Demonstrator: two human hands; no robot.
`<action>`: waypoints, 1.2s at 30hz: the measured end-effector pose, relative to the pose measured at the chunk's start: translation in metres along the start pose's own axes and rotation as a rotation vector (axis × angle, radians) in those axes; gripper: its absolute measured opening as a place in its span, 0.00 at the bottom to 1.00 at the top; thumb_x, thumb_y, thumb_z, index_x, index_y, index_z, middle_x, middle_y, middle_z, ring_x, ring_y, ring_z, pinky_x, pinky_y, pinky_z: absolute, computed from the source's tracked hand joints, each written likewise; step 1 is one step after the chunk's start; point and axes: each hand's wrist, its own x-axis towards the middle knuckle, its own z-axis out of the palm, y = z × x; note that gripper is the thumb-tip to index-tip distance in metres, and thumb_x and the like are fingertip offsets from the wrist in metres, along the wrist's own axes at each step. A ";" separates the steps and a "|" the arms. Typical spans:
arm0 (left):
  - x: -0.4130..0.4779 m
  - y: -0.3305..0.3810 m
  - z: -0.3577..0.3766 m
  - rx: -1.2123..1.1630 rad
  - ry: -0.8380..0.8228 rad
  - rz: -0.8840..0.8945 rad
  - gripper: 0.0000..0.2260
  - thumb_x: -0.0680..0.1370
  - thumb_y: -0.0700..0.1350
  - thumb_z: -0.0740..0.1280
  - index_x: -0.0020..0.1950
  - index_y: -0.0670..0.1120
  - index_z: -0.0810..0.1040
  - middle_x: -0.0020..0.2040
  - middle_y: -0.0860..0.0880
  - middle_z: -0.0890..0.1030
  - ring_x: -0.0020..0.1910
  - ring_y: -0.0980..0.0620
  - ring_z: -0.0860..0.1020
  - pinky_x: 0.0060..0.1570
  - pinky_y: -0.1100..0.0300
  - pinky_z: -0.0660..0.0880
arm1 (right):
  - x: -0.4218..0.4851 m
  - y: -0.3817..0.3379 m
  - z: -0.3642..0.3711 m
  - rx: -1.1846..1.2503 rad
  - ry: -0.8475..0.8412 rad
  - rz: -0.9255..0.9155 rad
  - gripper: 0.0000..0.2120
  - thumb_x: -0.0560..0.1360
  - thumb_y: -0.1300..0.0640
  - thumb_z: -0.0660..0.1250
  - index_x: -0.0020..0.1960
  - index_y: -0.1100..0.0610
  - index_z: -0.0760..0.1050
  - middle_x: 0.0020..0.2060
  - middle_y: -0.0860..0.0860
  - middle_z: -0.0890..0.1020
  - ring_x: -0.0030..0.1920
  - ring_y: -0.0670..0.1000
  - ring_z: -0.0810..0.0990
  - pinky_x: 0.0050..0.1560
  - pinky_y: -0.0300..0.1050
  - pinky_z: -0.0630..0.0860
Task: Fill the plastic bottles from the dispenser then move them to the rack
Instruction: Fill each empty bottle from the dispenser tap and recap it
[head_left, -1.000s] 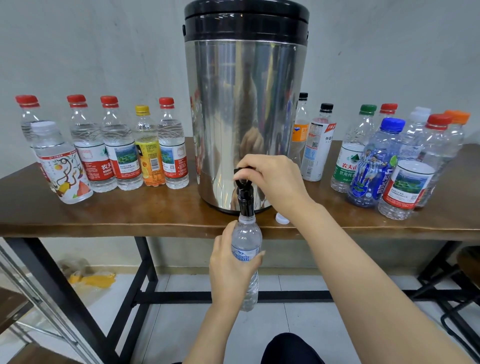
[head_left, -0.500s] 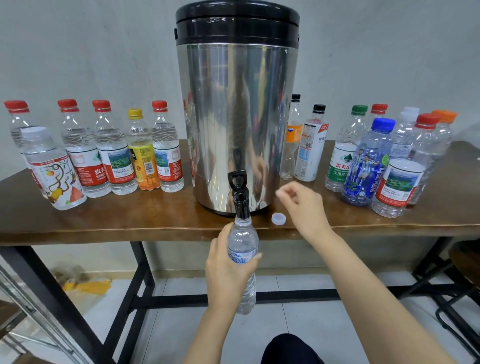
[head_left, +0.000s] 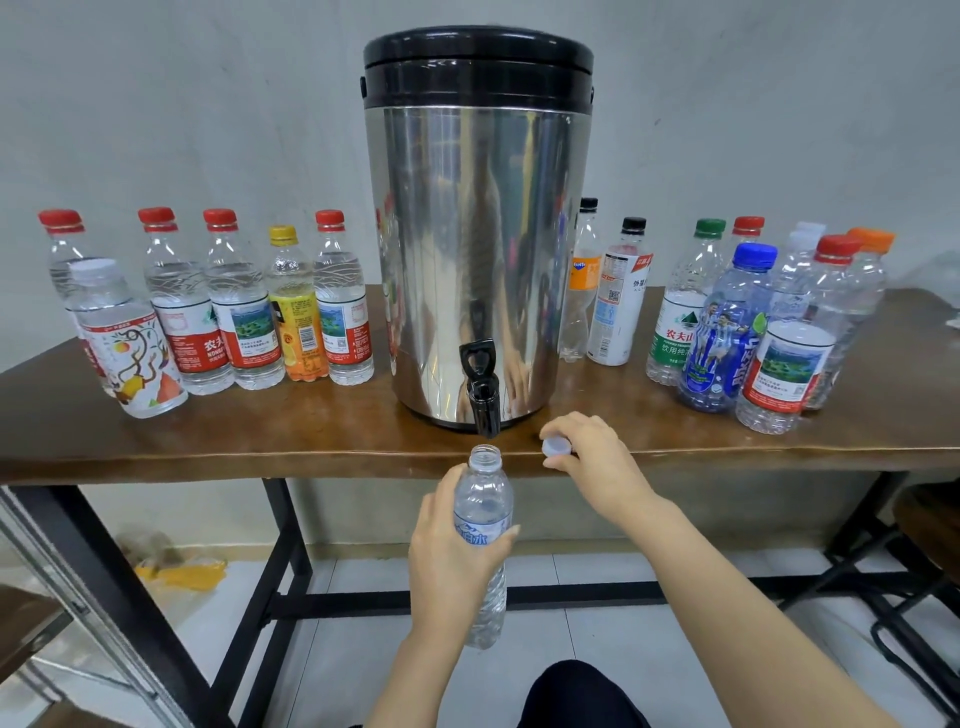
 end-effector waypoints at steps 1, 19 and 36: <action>-0.001 -0.001 -0.003 0.001 -0.002 -0.001 0.36 0.64 0.47 0.81 0.68 0.55 0.71 0.55 0.58 0.75 0.53 0.59 0.75 0.46 0.80 0.66 | -0.003 -0.002 -0.002 0.046 0.020 -0.014 0.12 0.77 0.60 0.69 0.59 0.53 0.77 0.51 0.45 0.77 0.51 0.48 0.70 0.51 0.44 0.69; 0.001 0.031 -0.100 -0.097 -0.003 0.090 0.33 0.61 0.46 0.83 0.58 0.65 0.72 0.52 0.65 0.80 0.51 0.63 0.79 0.50 0.61 0.79 | -0.026 -0.145 -0.071 0.248 -0.226 -0.486 0.16 0.70 0.66 0.76 0.56 0.55 0.83 0.48 0.50 0.81 0.47 0.50 0.79 0.53 0.46 0.79; -0.005 0.023 -0.135 -0.009 0.040 0.118 0.33 0.60 0.48 0.83 0.59 0.64 0.72 0.53 0.65 0.79 0.51 0.62 0.80 0.49 0.62 0.80 | -0.017 -0.184 -0.056 0.062 -0.302 -0.482 0.15 0.69 0.48 0.77 0.50 0.55 0.83 0.40 0.47 0.81 0.40 0.43 0.76 0.46 0.39 0.76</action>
